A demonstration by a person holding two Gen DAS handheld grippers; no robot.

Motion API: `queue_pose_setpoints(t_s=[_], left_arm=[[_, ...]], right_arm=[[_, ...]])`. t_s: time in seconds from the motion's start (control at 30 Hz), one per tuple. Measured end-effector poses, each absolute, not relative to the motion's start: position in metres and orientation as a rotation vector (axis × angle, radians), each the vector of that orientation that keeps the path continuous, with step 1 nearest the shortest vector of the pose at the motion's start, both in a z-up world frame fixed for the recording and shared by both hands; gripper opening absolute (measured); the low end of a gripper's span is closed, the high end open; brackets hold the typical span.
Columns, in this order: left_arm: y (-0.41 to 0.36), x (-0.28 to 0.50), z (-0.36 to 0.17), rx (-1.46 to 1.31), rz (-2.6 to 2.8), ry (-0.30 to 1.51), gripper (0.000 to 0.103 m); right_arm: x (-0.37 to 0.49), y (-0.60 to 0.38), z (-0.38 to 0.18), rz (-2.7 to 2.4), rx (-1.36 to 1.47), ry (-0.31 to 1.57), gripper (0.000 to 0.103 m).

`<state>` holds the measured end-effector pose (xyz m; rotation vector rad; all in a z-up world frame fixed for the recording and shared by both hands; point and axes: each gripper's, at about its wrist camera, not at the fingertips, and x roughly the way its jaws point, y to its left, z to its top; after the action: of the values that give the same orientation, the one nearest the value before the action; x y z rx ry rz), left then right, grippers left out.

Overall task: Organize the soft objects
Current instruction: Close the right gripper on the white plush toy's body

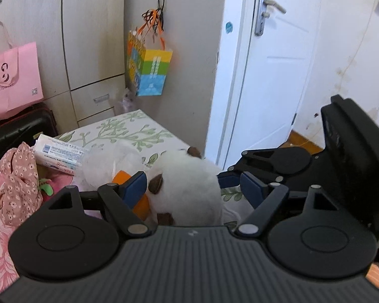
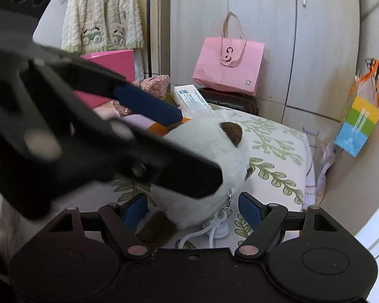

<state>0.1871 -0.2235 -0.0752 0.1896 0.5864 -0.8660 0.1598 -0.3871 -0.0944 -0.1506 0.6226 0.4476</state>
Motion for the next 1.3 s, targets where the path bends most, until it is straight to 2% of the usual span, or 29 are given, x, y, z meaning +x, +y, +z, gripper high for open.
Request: queue_pose_setpoints(t_s=[0.1,0.17,1.3], left_arm=[[-0.229,0.188,-0.079,0.199,-0.851,0.618,0.079],[-0.231,0.186,-0.079,0.218,-0.832,0.608,0.074],[-0.211,0.134,-0.069,0.122,-0.837,0.605,0.072]], right_arm=[[0.160,-0.389,-0.095,0.451,-0.121,0.620,0.068],[0.158,-0.389,-0.094,0.446,-0.105,0.617,0.064],[0.112,-0.372,-0.070,0.356,-0.144,0.635,0.063]])
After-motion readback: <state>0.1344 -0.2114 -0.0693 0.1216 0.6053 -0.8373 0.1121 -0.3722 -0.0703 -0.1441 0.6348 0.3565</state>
